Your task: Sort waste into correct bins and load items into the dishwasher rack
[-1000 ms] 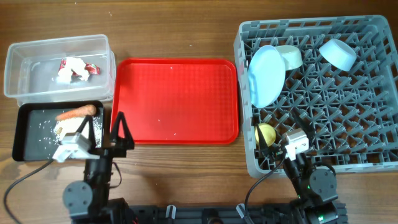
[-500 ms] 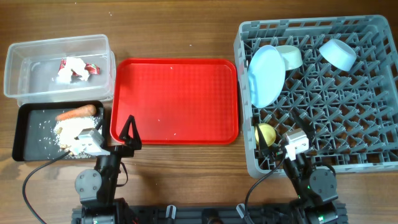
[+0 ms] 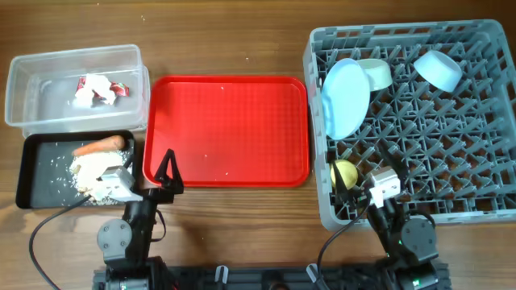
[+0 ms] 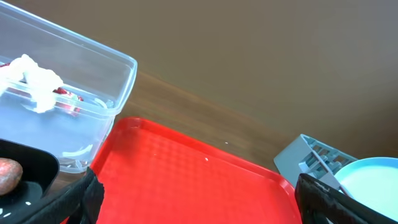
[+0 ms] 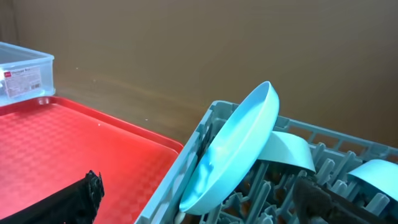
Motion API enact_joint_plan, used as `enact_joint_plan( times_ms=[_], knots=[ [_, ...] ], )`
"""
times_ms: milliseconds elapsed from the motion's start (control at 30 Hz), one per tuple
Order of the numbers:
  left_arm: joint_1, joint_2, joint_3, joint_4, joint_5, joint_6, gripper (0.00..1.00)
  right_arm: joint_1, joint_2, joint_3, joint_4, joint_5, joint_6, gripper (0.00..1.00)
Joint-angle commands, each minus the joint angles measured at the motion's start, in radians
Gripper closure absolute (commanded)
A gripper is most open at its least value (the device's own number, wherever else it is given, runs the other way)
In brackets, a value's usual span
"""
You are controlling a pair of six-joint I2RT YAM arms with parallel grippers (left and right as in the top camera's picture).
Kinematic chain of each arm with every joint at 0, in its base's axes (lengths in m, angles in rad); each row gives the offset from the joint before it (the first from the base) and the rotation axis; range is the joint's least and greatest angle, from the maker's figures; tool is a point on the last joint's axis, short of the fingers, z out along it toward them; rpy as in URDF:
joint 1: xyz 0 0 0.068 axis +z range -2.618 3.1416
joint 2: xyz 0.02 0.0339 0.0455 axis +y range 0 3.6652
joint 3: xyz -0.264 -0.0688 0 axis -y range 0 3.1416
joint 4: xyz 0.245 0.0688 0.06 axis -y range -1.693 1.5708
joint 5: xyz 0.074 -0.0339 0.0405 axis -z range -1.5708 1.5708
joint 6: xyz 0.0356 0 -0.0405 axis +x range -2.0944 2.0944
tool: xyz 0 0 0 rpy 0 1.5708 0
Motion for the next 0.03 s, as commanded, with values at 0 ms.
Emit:
enact_joint_plan(
  times_ms=[0],
  knots=[
    [-0.005,-0.008,0.000,-0.010,0.013,0.009,0.00,-0.005,-0.005,-0.001,0.005,0.005,-0.003,0.00]
  ],
)
